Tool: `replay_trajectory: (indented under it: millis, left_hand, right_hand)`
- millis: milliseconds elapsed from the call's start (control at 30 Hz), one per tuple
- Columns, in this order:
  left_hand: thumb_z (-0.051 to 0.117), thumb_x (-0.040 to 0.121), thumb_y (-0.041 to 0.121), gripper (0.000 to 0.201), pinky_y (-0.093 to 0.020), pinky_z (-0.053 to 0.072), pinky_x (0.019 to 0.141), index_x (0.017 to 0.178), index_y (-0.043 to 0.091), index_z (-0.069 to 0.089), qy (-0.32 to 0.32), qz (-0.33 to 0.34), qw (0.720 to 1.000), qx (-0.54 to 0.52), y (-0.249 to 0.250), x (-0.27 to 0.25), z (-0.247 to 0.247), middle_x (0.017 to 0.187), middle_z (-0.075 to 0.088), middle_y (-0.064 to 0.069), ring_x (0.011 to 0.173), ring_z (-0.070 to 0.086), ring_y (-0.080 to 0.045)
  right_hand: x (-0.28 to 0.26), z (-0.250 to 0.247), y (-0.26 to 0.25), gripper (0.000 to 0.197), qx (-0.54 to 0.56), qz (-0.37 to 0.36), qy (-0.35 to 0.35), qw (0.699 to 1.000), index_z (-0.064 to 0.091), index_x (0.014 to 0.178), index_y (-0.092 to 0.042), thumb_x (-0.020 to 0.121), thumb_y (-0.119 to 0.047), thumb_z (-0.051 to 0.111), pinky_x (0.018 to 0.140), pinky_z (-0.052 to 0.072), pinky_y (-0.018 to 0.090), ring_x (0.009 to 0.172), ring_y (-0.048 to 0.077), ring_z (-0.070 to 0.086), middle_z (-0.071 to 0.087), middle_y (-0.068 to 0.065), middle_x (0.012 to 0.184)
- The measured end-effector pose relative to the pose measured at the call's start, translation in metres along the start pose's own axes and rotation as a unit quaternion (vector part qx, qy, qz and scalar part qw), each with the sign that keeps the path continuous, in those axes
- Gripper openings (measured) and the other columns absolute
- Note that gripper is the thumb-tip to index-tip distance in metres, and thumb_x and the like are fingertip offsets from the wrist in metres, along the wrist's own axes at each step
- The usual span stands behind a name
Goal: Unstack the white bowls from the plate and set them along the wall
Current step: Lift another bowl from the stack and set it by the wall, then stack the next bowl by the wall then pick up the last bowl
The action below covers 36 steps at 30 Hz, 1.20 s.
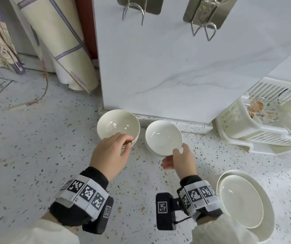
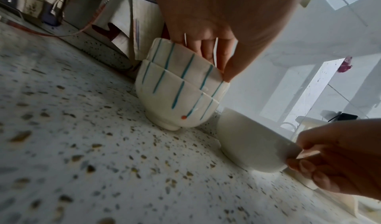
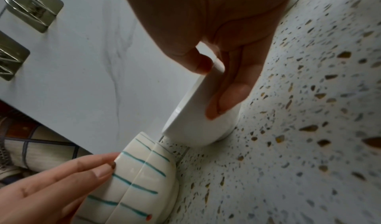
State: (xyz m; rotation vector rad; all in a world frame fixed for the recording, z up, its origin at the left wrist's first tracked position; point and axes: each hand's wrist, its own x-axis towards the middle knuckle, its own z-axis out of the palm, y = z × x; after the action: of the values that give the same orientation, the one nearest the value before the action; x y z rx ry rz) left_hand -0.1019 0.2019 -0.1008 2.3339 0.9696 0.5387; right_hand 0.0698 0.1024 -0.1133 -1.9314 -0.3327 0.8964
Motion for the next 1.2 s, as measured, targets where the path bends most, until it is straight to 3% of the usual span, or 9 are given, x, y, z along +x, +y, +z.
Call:
replay_trajectory:
  millis: [300,467,567,633,700,833,1000,1133,1200]
  left_hand:
    - [0.053,0.085,0.011,0.016,-0.031,0.047,0.069,0.098,0.012,0.063,0.0,0.0,1.0,0.01,0.002,-0.001,0.0,0.095,0.07,-0.003,0.08,0.063,-0.023]
    - [0.052,0.085,0.006,0.025,-0.027,0.046,0.07,0.109,0.009,0.058,0.017,0.015,1.0,0.006,0.01,-0.006,0.001,0.108,0.064,-0.006,0.094,0.061,-0.021]
    - [0.05,0.085,0.008,0.026,-0.027,0.044,0.073,0.111,0.008,0.057,0.032,0.034,0.999,0.013,0.028,-0.011,0.002,0.109,0.062,-0.009,0.097,0.059,-0.023]
    - [0.041,0.086,0.018,0.03,-0.025,0.043,0.074,0.11,0.01,0.057,0.03,0.048,0.998,0.003,0.045,-0.015,0.007,0.11,0.061,-0.007,0.097,0.056,-0.017]
    - [0.031,0.084,0.028,0.04,-0.022,0.043,0.072,0.11,0.012,0.057,0.021,0.058,0.998,-0.017,0.065,-0.021,0.016,0.111,0.061,-0.003,0.097,0.054,-0.012]
    - [0.027,0.082,0.033,0.043,-0.013,0.04,0.063,0.107,0.016,0.058,-0.01,0.079,0.995,-0.053,0.107,-0.036,0.046,0.107,0.063,0.002,0.094,0.049,-0.002]
    - [0.029,0.087,0.033,0.042,-0.02,0.043,0.078,0.117,0.017,0.053,-0.073,0.094,0.992,-0.048,0.154,-0.056,0.091,0.123,0.057,0.003,0.108,0.054,-0.009]
    - [0.04,0.093,0.024,0.04,-0.022,0.042,0.09,0.132,0.019,0.039,-0.129,0.073,0.988,-0.037,0.182,-0.067,0.118,0.142,0.042,0.004,0.122,0.046,-0.011]
    - [0.04,0.092,0.027,0.046,-0.025,0.046,0.089,0.137,0.019,0.03,-0.151,0.057,0.987,-0.019,0.19,-0.07,0.127,0.149,0.031,0.005,0.123,0.045,-0.012]
  right_hand:
    - [0.0,-0.001,0.002,0.045,0.05,-0.012,-0.019,0.999,0.029,0.139,-0.008,0.093,-0.01,0.031,0.045,0.057,0.026,0.046,0.022,0.062,0.063,0.017,0.063]
    - [-0.015,-0.017,-0.004,0.049,0.018,-0.01,-0.043,0.999,0.022,0.142,-0.013,0.095,-0.016,0.034,0.047,0.055,0.022,0.055,0.021,0.061,0.062,0.012,0.072]
    - [-0.033,-0.039,-0.01,0.04,-0.009,-0.041,-0.051,0.998,0.035,0.134,-0.011,0.094,-0.015,0.036,0.054,0.056,0.023,0.058,0.019,0.062,0.062,0.01,0.075]
    - [-0.045,-0.059,-0.012,0.032,-0.03,-0.071,-0.042,0.996,0.048,0.123,-0.007,0.094,-0.012,0.037,0.059,0.056,0.027,0.059,0.019,0.062,0.062,0.009,0.075]
    - [-0.056,-0.084,-0.01,0.028,-0.053,-0.092,-0.016,0.994,0.057,0.113,-0.004,0.092,-0.008,0.038,0.064,0.056,0.033,0.061,0.02,0.061,0.061,0.008,0.074]
    - [-0.072,-0.138,0.009,0.024,-0.141,-0.127,0.061,0.98,0.063,0.1,-0.006,0.089,-0.008,0.041,0.074,0.054,0.04,0.074,0.025,0.063,0.066,0.008,0.081]
    - [-0.086,-0.193,0.045,0.026,-0.296,-0.129,0.151,0.935,0.057,0.111,-0.006,0.088,-0.01,0.045,0.077,0.042,0.029,0.086,0.024,0.055,0.056,0.015,0.112]
    - [-0.09,-0.213,0.064,0.033,-0.341,-0.107,0.141,0.923,0.049,0.118,-0.003,0.086,-0.009,0.043,0.087,0.045,0.038,0.099,0.033,0.054,0.053,0.019,0.112]
    - [-0.09,-0.215,0.068,0.038,-0.355,-0.099,0.112,0.923,0.043,0.124,-0.002,0.087,-0.009,0.04,0.08,0.043,0.033,0.094,0.028,0.053,0.059,0.019,0.105]
